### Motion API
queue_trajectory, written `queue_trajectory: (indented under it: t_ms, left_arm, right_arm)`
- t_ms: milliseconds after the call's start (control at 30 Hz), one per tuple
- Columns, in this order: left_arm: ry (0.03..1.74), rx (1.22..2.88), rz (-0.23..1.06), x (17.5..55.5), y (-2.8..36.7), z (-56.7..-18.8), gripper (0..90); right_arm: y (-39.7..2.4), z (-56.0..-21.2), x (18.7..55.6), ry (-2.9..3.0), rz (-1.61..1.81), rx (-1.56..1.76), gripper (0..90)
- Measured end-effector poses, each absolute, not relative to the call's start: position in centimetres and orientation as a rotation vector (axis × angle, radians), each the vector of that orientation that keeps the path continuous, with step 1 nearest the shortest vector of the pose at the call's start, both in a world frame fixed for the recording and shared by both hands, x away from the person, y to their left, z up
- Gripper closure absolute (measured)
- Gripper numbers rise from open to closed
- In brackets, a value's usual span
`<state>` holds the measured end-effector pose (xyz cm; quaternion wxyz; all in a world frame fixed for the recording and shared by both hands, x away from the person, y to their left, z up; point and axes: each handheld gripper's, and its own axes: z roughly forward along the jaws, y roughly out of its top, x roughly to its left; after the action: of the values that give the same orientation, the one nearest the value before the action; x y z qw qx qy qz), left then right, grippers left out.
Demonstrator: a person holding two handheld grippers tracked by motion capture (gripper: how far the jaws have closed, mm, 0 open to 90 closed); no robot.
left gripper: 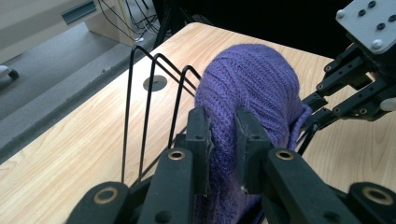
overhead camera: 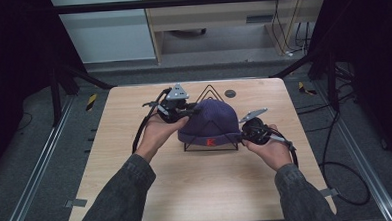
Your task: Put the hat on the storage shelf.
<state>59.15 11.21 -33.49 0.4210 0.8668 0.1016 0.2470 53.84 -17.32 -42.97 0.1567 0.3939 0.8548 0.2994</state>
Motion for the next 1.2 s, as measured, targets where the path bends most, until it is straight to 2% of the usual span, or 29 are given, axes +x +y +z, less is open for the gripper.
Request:
queue_trajectory:
  t_ms: [733,933,1200]
  left_arm:
    - [0.241,2.191,0.592,58.7,11.3,-35.1,75.8]
    - [0.256,2.179,0.6,58.5,11.5,-35.3,65.4]
    - [0.285,2.154,0.632,57.5,12.1,-34.3,58.3]
  right_arm:
    - [-17.4,-44.4,53.6,2.466,0.817,1.134,73.9]
    - [-17.8,-44.7,53.1,2.451,0.821,1.17,67.9]
    - [-17.8,-43.9,52.0,2.422,0.844,1.157,64.6]
